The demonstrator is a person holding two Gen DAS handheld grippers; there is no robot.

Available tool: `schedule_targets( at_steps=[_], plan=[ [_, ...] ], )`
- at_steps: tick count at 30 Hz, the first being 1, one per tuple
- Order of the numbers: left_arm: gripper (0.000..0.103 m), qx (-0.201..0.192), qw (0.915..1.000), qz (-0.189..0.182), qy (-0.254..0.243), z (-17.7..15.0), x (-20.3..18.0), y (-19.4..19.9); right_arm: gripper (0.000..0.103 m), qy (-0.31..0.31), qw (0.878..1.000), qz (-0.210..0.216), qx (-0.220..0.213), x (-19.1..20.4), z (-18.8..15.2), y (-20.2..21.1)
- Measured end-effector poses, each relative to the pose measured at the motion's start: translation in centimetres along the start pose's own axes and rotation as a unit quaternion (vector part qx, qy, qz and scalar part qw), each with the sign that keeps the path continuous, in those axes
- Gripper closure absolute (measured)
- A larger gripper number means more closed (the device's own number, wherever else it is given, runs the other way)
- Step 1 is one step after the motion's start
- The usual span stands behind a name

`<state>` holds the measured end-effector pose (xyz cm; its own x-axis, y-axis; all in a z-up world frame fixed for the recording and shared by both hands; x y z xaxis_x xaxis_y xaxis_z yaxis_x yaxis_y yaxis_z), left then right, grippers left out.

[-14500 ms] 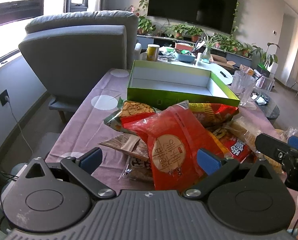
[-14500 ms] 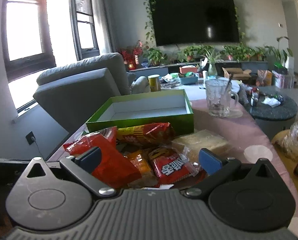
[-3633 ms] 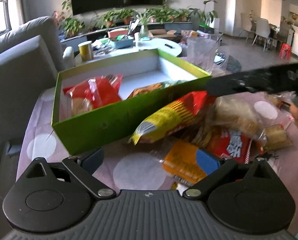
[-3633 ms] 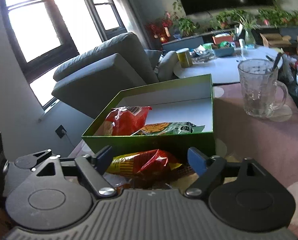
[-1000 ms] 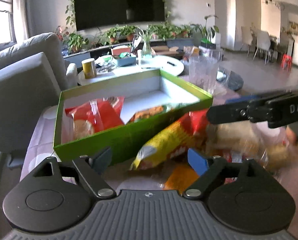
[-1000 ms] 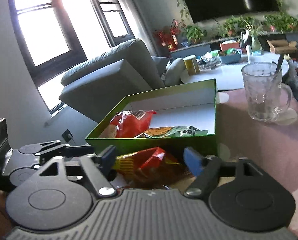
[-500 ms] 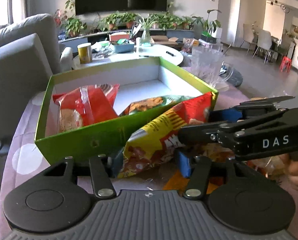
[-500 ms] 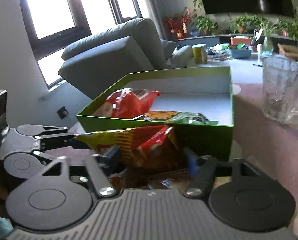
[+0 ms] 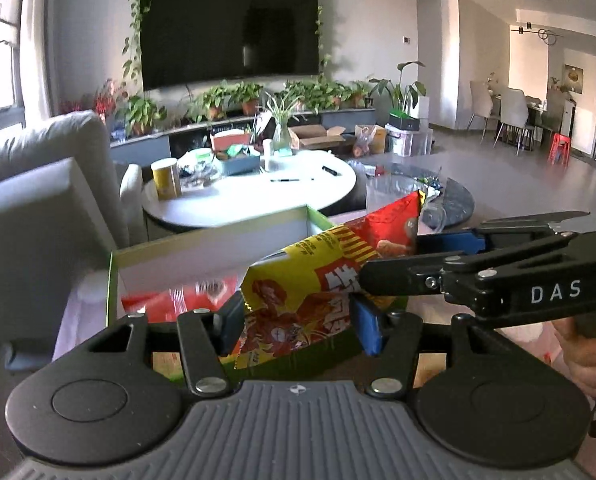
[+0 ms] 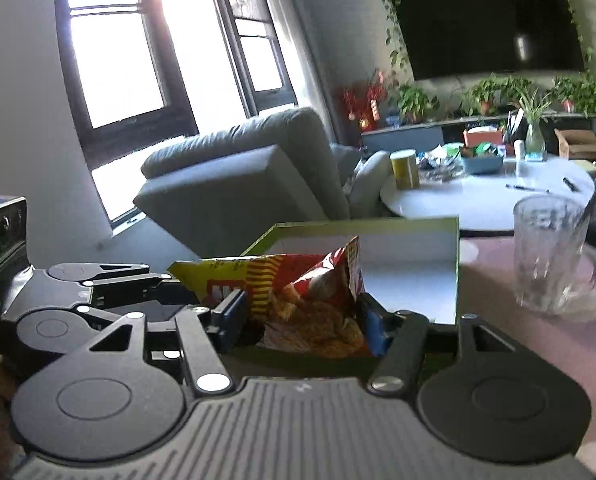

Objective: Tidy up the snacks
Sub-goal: 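Lift the striped bag over the box rim and lower it inside, then open the right gripper to release the bag and withdraw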

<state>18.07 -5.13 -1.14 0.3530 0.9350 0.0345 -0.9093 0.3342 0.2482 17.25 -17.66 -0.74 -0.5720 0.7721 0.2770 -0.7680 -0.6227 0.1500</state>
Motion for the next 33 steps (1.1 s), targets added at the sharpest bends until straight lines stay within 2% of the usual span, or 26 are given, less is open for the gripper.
schedule_targets(
  at_steps=[16, 25, 27, 30, 33],
  plan=[
    [0.048, 0.019, 0.9995, 0.006, -0.023, 1.8, 0.6, -5.5, 0.025, -0.036, 0.999, -0.036, -0.012, -3.5, 1.6, -3.6],
    [0.047, 0.044, 0.9985, 0.001, -0.033, 1.2, 0.8, -8.4, 0.025, -0.057, 0.997, -0.052, 0.000, -5.3, 1.2, -5.1],
    [0.044, 0.049, 0.9981, 0.005, -0.037, 1.0, 0.8, -9.0, 0.025, -0.062, 0.997, -0.055, 0.003, -5.6, 1.0, -5.3],
    [0.027, 0.055, 0.9976, 0.025, -0.032, 0.4, 1.6, -9.6, 0.025, -0.072, 0.995, -0.072, 0.003, -6.3, 0.7, -5.7],
    [0.024, 0.057, 0.9973, 0.040, -0.024, -0.2, 2.5, -9.6, 0.025, -0.065, 0.991, -0.113, -0.006, -7.0, 0.4, -5.4]
  ],
)
Point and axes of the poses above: each gripper's, at about its wrist camera, not at the fingertips, and y roughly against the way its jaws point, x to its left, z to its top, the point moved 6 cm from there along -y, roughly the way its jaws point, and after that the axes turned 14 degrees about -x, right-handed, at the moved point
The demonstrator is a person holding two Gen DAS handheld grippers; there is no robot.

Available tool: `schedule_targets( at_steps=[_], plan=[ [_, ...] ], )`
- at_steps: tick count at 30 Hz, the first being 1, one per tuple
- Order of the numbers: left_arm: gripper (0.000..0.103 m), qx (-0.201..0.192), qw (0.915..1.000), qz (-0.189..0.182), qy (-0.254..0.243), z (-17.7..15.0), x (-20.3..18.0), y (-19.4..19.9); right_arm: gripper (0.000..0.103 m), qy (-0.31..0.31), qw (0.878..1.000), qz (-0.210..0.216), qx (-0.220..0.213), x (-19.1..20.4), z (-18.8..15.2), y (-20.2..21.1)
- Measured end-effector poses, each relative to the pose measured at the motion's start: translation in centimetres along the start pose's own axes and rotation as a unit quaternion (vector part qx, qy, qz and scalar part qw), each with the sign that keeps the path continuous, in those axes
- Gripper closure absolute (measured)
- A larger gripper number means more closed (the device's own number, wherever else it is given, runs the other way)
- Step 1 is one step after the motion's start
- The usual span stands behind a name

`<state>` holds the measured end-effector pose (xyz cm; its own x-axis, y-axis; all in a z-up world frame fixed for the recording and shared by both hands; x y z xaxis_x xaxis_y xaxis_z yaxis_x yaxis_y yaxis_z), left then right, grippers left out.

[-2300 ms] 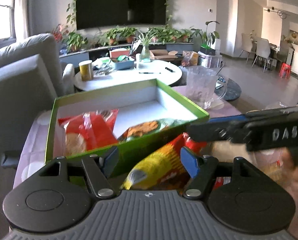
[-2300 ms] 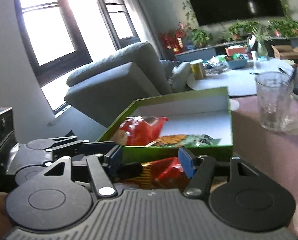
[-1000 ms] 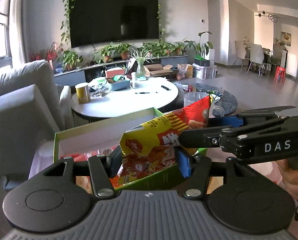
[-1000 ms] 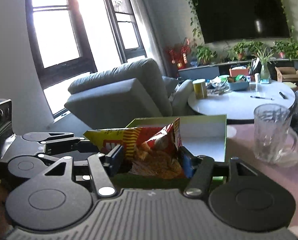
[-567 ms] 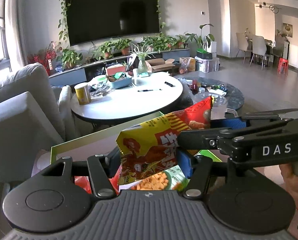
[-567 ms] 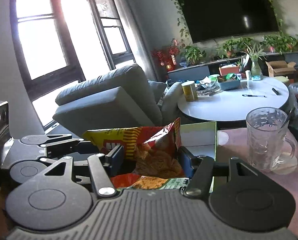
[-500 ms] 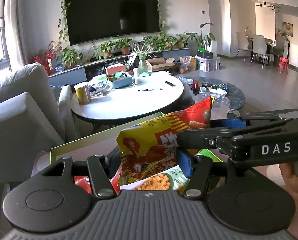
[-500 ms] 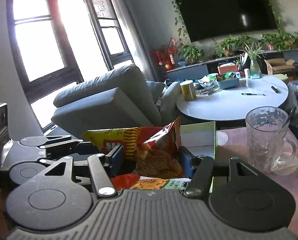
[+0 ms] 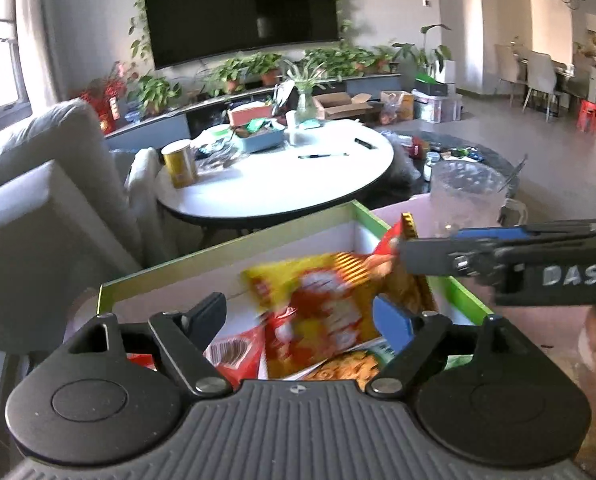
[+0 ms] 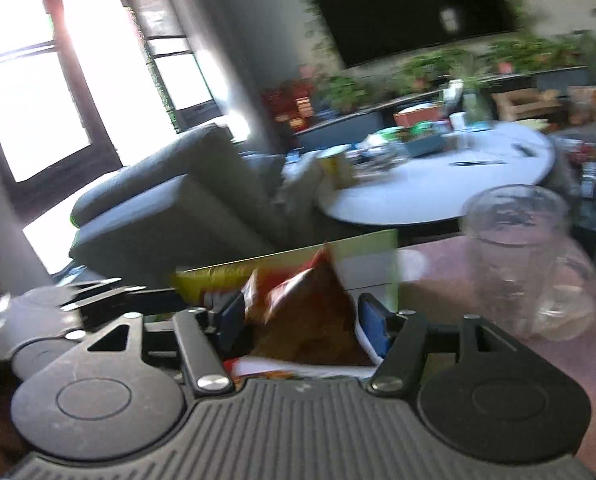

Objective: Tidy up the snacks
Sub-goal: 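Open the right gripper to release the bag and withdraw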

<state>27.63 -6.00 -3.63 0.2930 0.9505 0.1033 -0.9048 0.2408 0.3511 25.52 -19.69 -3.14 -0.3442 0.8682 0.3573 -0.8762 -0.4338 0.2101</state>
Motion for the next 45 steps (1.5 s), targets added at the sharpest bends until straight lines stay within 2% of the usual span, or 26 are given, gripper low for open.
schedule_targets(
  at_steps=[5, 10, 12, 14, 19, 22, 25, 29, 31, 34, 37, 41, 45],
  plan=[
    [0.023, 0.002, 0.9998, 0.011, 0.018, -0.6, 1.0, 0.5, 0.025, -0.008, 1.000, 0.000, -0.003, -0.5, -0.2, 0.9],
    [0.017, -0.016, 0.9992, 0.019, 0.031, -0.4, 1.3, 2.1, 0.025, 0.020, 1.000, 0.003, -0.023, 0.4, 0.1, 2.3],
    [0.015, -0.028, 0.9986, 0.023, 0.038, -0.1, 1.3, 2.8, 0.025, 0.030, 0.999, 0.001, -0.039, 0.8, 0.4, 3.0],
    [0.008, -0.043, 0.9975, 0.032, 0.045, 0.4, 1.3, 3.6, 0.025, 0.035, 0.998, -0.011, -0.059, 1.0, 0.9, 3.7],
    [0.001, -0.091, 0.9935, 0.060, 0.034, 1.4, 1.2, 6.3, 0.025, 0.055, 0.994, -0.044, -0.086, 1.6, 1.8, 5.4],
    [0.000, -0.114, 0.9902, 0.072, 0.035, 2.0, 1.1, 7.7, 0.025, 0.087, 0.988, -0.031, -0.124, 2.6, 1.8, 7.1],
    [0.000, -0.120, 0.9887, 0.083, 0.033, 2.3, 0.9, 8.5, 0.025, 0.103, 0.988, 0.004, -0.116, 3.5, 1.5, 8.0],
    [0.000, -0.121, 0.9872, 0.099, 0.031, 2.0, 0.8, 9.2, 0.025, 0.101, 0.987, -0.001, -0.123, 3.7, 1.6, 8.6],
    [0.000, -0.137, 0.9838, 0.113, 0.020, 1.7, 0.6, 10.0, 0.025, 0.088, 0.990, 0.000, -0.113, 3.4, 1.5, 8.6],
    [0.000, -0.155, 0.9785, 0.136, -0.010, 1.2, 0.1, 10.8, 0.025, 0.067, 0.993, -0.022, -0.100, 2.3, 1.5, 8.3],
    [0.000, -0.139, 0.9822, 0.124, -0.018, 0.9, -0.5, 10.8, 0.025, 0.047, 0.995, -0.033, -0.084, 1.2, 1.4, 8.5],
    [0.000, -0.123, 0.9874, 0.099, -0.005, 0.3, -0.9, 10.6, 0.025, 0.016, 0.997, -0.041, -0.060, -0.3, 1.3, 8.8],
    [0.000, -0.100, 0.9921, 0.075, 0.013, -0.8, -1.4, 10.3, 0.025, 0.015, 0.997, -0.064, -0.028, -1.8, -0.2, 8.6]
  ],
)
Point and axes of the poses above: each gripper's, at about its wrist camera, not at the fingertips, and y roughly against the way its jaws point, x to its left, z to its top, the point moved 6 cm from there along -y, roughly the way its jaws point, and after that the axes turned 14 degrees about -x, right-handed, at the moved point
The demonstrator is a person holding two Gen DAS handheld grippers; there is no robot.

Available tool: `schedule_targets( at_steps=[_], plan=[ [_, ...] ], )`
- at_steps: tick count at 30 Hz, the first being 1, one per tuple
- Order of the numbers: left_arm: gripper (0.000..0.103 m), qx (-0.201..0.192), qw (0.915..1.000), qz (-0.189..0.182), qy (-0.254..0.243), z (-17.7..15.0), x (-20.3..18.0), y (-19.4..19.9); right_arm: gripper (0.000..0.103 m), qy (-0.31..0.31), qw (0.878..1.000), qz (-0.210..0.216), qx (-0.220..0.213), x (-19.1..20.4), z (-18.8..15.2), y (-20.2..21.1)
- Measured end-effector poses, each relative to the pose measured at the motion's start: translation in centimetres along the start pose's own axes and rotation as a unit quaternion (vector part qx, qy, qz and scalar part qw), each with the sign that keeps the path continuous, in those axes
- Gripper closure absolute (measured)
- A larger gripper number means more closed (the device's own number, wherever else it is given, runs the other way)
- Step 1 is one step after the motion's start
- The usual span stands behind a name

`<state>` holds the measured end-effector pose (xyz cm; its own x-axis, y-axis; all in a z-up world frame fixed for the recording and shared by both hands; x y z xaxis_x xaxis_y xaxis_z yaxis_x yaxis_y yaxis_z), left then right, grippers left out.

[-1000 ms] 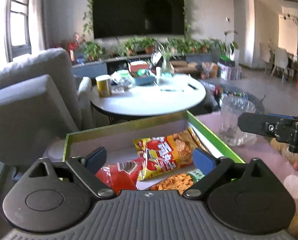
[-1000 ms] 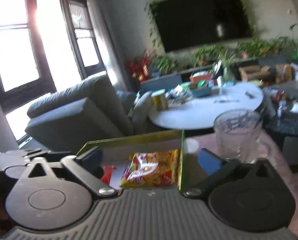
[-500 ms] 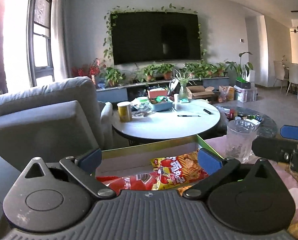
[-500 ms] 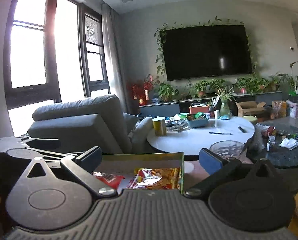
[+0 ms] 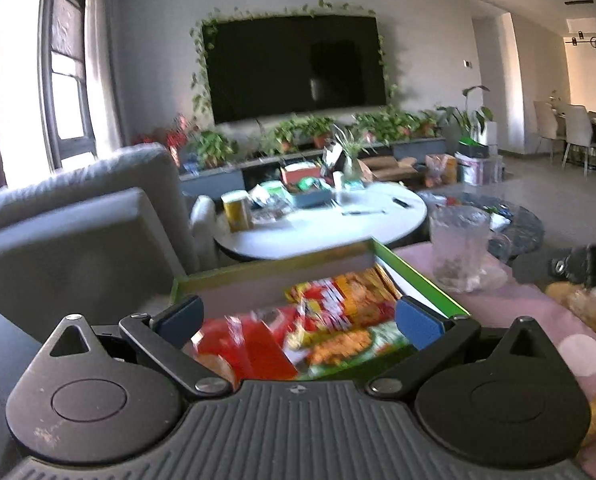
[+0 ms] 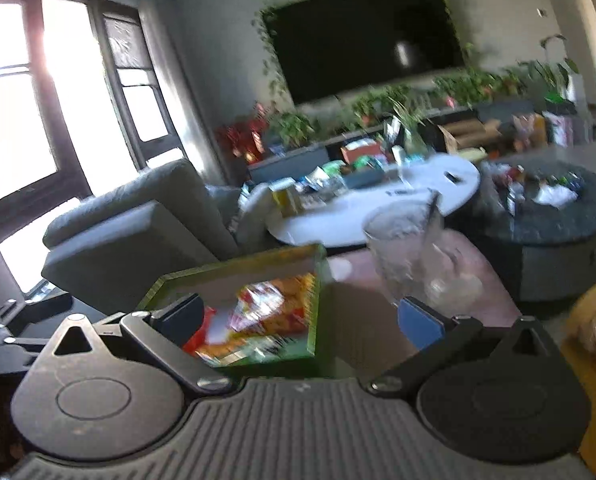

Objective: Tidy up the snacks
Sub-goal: 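Open the right gripper to release the bag and withdraw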

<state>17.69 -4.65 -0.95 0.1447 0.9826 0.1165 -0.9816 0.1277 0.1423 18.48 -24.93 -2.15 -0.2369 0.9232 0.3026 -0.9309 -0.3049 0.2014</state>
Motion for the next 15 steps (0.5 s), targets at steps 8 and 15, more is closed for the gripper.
schedule_targets(
  at_steps=[8, 15],
  plan=[
    [0.000, 0.058, 0.9957, -0.059, 0.042, -2.6, -1.7, 0.4, 0.025, -0.011, 0.998, -0.027, 0.052, -3.2, -2.4, -1.3],
    [0.000, 0.081, 0.9925, -0.088, 0.026, -4.1, -4.0, 1.3, 0.025, -0.021, 0.994, -0.057, 0.086, -5.3, -4.4, -2.6]
  ],
)
Point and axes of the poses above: each gripper's, at about its wrist camera, not at the fingertips, and y roughly against the way its jaws point, x to its left, z to its top, the point moved 6 cm from there along -y, roughly the way its jaws point, and after that the axes turned 14 degrees about -x, right-handed, at the moved point
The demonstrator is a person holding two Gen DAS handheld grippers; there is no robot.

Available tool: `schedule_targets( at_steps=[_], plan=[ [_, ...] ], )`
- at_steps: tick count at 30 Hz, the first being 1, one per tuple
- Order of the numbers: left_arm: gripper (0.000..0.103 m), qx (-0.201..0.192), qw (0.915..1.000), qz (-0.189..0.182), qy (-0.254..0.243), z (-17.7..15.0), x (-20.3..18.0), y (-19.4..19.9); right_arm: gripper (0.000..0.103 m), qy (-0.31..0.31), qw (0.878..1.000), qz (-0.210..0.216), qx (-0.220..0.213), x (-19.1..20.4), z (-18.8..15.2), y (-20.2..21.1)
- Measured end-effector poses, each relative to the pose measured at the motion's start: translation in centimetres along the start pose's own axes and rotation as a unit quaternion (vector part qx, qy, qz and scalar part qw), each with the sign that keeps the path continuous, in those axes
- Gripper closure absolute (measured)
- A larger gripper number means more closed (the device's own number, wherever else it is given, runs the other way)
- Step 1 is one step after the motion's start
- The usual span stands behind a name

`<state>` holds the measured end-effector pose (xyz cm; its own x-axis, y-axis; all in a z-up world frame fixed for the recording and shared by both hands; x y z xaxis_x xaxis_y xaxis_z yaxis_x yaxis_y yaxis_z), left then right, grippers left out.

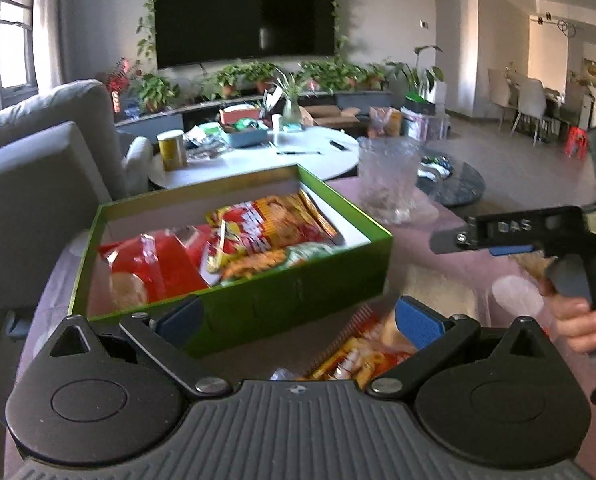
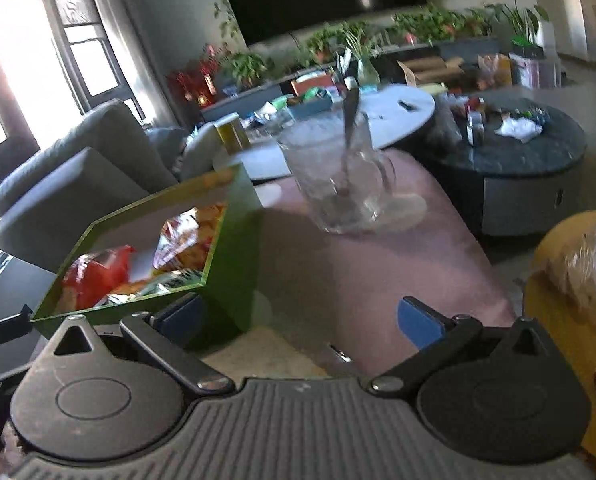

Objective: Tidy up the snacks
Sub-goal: 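Open the right gripper to release the bag and withdraw, then lower the right gripper onto the wrapped bread sandwich and grasp it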

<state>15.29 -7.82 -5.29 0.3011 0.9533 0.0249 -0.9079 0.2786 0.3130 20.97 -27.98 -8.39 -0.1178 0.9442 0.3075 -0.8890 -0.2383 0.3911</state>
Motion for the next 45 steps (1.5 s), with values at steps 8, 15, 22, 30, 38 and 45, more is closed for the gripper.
schedule_targets(
  at_steps=[8, 15, 22, 30, 38, 45],
  plan=[
    [0.001, 0.037, 0.9986, -0.037, 0.011, -0.9, -2.0, -0.2, 0.025, -0.015, 0.999, -0.012, 0.030, -1.4, -0.6, -1.3],
    [0.001, 0.061, 0.9960, -0.065, 0.005, -1.7, -2.9, -0.5, 0.025, -0.035, 0.997, -0.009, 0.063, -2.1, -1.5, -2.6],
    [0.001, 0.073, 0.9954, -0.062, 0.003, -2.4, -2.9, -0.7, 0.025, -0.025, 0.996, 0.028, 0.079, -0.6, -2.1, -1.5],
    [0.001, 0.065, 0.9969, -0.045, -0.004, -2.6, -1.9, -0.1, 0.025, -0.039, 0.993, 0.044, 0.106, 1.3, -3.0, 0.6],
    [0.000, 0.047, 0.9987, -0.016, 0.007, -2.1, 0.6, 1.1, 0.025, -0.016, 0.988, 0.100, 0.120, 4.7, -3.3, 3.8],
    [0.001, 0.048, 0.9976, -0.020, 0.045, -2.1, 1.9, 1.7, 0.025, 0.000, 0.985, 0.138, 0.107, 6.1, -3.4, 4.1]
  ],
)
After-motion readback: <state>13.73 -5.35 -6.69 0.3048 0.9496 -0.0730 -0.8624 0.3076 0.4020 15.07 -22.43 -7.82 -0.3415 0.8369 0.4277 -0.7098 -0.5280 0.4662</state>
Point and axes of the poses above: each gripper's, at about its wrist camera, not at the fingertips, and y roughly against the way its jaws point, x to its left, z to its top, the point moved 6 cm from there along -y, roughly the way its jaws point, and after that the axes turned 14 degrees about -x, right-handed, at the moved point
